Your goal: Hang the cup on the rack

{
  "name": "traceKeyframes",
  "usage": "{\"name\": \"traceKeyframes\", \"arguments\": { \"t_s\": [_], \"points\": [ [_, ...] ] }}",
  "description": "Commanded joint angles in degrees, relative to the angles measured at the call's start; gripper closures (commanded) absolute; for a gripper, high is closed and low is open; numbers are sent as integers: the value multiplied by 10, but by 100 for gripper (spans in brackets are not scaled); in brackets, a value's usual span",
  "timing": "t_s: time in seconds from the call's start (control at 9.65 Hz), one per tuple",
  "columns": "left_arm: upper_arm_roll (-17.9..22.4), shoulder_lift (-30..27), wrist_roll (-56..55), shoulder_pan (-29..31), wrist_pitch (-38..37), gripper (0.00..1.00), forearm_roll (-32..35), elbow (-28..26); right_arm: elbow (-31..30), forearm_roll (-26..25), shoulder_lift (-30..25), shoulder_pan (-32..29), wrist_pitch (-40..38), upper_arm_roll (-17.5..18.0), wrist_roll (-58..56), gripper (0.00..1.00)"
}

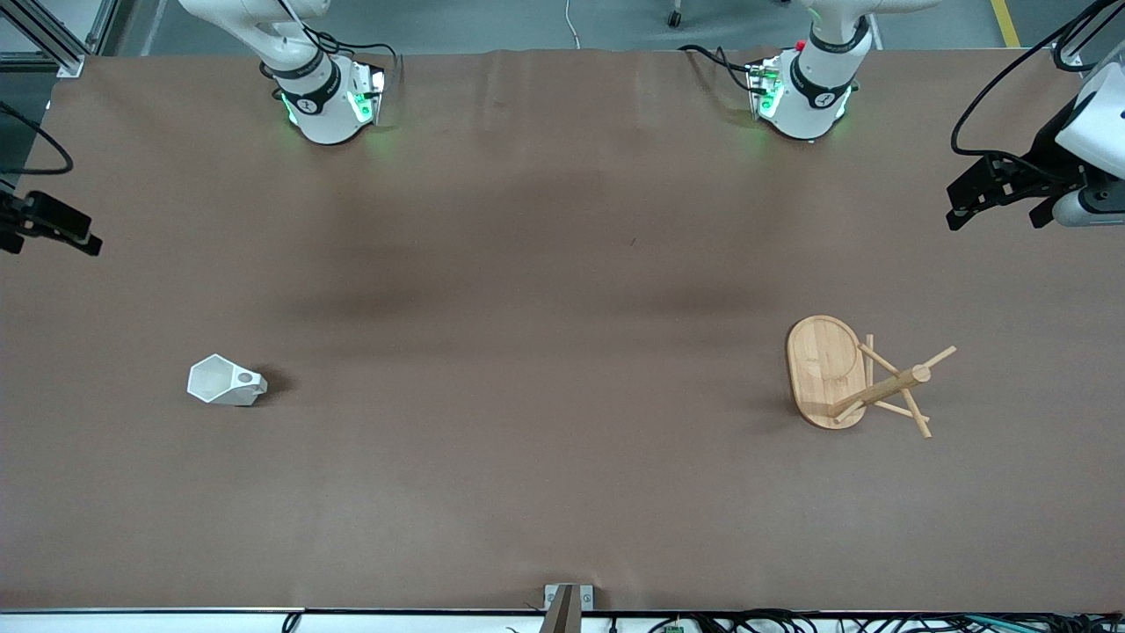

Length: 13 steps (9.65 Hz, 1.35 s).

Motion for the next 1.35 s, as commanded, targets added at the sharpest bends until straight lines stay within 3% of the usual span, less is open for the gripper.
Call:
{"name": "traceKeyframes", "arguments": {
  "t_s": [0.0,0.21,0.52,0.83,1.24],
  "points": [
    [0,11,3,1,-10,0,3,-2,-84,2,0,-9,94,-12,-15,0],
    [0,11,3,1,-10,0,3,-2,-111,5,49,-10,161,-36,-24,0],
    [0,11,4,1,-10,0,3,-2,-137,10,112,-13,250,-39,-49,0],
    [0,11,4,1,-10,0,3,-1,-137,76,187,-25,295,-42,-161,2],
    [0,11,3,1,-10,0,2,0,-145,78,245,-25,355,-41,-191,5]
  ]
}}
